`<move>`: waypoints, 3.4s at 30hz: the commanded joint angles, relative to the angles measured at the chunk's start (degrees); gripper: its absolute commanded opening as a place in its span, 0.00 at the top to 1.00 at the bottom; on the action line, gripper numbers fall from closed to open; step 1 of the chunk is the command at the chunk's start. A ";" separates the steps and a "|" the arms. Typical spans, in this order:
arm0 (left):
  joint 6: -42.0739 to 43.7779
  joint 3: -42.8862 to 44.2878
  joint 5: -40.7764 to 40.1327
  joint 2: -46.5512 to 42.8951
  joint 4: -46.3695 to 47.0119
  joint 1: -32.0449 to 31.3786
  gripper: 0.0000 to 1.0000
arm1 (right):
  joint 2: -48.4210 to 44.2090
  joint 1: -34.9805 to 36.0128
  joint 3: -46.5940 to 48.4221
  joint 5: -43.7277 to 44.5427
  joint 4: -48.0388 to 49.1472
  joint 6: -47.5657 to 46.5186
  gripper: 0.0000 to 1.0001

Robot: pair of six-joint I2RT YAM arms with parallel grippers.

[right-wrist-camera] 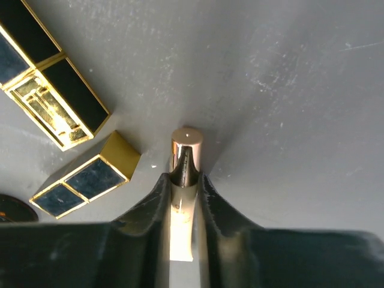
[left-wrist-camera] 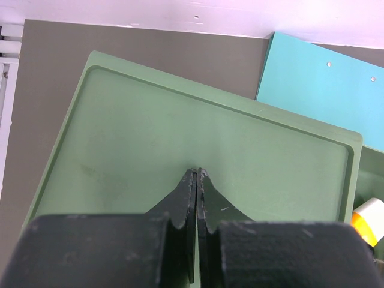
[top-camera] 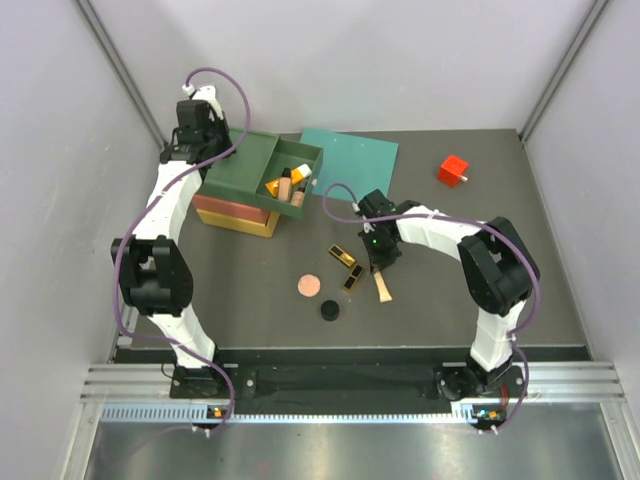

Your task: Organize the makeup

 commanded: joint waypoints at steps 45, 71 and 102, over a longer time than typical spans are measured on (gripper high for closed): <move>1.08 -5.06 0.35 5.26 -18.41 0.02 1.00 | 13.80 -0.49 48.55 -32.09 28.50 23.31 0.99; 1.17 -4.27 -0.17 5.17 -18.85 0.02 1.00 | 2.30 -5.31 38.47 -14.41 27.09 19.71 0.37; 1.35 -4.36 -0.53 5.70 -19.02 0.02 1.00 | 12.74 -6.99 28.32 -33.57 43.53 37.20 1.00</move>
